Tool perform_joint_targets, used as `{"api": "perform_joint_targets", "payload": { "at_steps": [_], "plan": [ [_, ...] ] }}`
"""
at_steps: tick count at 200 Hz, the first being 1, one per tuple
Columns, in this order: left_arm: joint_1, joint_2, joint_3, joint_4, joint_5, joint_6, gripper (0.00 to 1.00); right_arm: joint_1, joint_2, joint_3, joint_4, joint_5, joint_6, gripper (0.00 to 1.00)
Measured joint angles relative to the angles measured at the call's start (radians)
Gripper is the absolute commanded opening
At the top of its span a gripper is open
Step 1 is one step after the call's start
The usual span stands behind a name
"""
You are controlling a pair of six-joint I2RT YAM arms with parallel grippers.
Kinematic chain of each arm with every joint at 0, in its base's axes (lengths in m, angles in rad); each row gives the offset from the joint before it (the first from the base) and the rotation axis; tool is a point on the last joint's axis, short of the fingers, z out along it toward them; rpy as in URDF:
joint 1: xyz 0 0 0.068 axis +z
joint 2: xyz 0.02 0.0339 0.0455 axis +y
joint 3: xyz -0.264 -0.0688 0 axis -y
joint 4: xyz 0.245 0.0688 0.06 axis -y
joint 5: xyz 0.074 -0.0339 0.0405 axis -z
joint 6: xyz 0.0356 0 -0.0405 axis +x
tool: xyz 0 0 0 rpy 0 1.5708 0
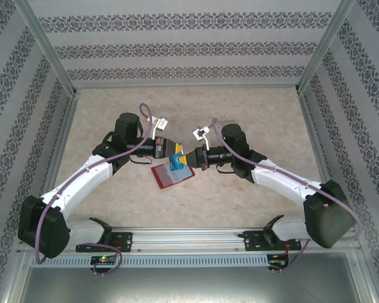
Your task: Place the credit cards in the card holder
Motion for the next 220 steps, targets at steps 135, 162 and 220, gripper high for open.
{"api": "perform_joint_targets", "payload": {
  "at_steps": [135,162,220],
  "plan": [
    [0.002,-0.062,-0.024,-0.343,-0.547,0.022,0.99,-0.017,0.253,0.115,-0.273,0.182,-0.216,0.00],
    [0.002,-0.059,-0.106,-0.384,-0.623,-0.017,1.00,-0.011,0.379,0.232,-0.380,0.218,-0.257,0.00],
    [0.002,0.022,-0.264,-0.295,-0.618,-0.157,0.69,-0.027,0.581,0.422,-0.601,0.175,-0.309,0.00]
  ]
}}
